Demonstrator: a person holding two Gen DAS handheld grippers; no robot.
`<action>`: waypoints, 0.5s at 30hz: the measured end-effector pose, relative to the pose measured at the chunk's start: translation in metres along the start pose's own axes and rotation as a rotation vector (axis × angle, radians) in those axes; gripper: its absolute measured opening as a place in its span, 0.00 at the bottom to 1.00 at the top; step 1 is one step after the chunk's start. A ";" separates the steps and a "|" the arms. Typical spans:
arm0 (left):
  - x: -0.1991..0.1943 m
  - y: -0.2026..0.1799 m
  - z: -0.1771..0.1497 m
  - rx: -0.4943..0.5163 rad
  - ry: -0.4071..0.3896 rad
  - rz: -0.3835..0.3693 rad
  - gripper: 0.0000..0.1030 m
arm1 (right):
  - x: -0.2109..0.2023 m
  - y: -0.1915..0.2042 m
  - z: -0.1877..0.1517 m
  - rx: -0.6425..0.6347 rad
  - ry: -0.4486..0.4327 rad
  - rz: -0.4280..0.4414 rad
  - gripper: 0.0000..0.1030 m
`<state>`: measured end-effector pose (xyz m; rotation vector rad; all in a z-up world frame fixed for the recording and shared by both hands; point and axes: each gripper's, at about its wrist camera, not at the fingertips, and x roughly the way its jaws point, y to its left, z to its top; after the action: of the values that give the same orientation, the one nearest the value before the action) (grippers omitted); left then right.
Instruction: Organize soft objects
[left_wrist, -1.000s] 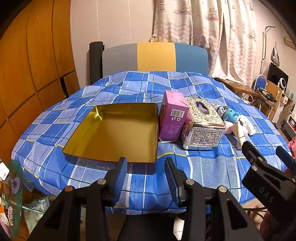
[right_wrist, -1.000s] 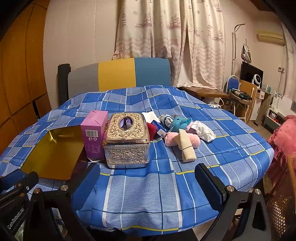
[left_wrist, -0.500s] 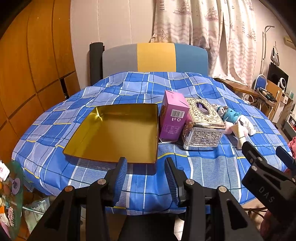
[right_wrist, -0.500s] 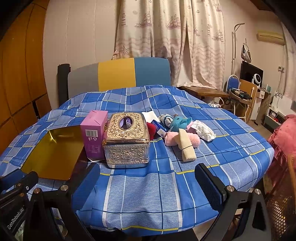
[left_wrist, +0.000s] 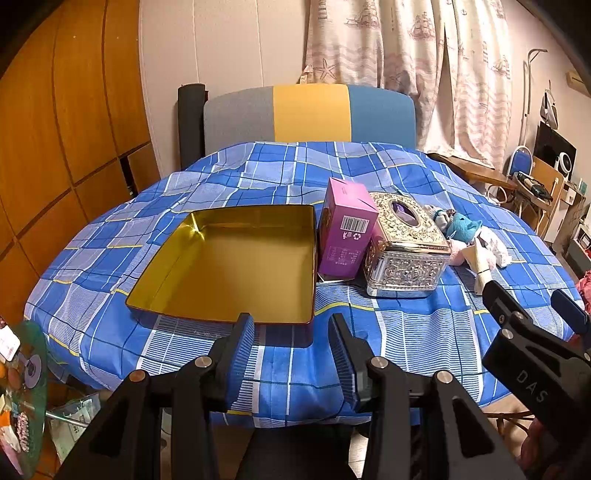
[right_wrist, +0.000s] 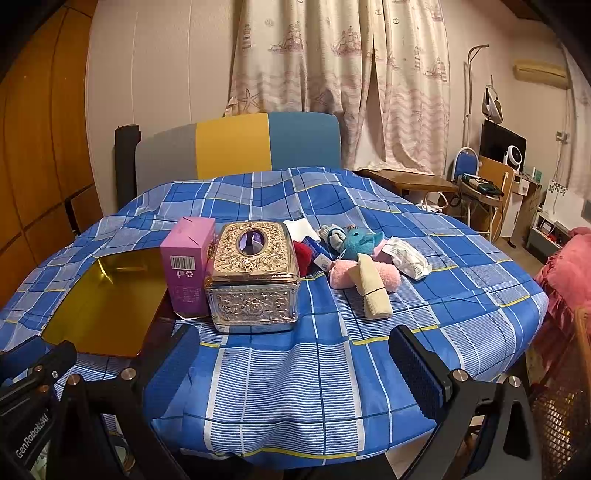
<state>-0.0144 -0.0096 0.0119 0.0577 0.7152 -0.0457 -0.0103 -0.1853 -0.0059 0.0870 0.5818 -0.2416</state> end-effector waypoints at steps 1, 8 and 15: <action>0.000 0.000 0.000 0.001 0.001 -0.001 0.41 | 0.000 0.000 0.000 0.000 0.000 0.002 1.00; 0.002 -0.001 -0.001 0.005 0.005 0.005 0.41 | 0.001 -0.001 -0.001 0.002 0.007 -0.001 1.00; 0.007 -0.004 0.000 0.015 0.013 0.021 0.41 | 0.002 -0.003 0.001 0.003 0.004 -0.007 1.00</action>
<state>-0.0096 -0.0136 0.0069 0.0797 0.7270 -0.0307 -0.0083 -0.1884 -0.0060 0.0880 0.5856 -0.2488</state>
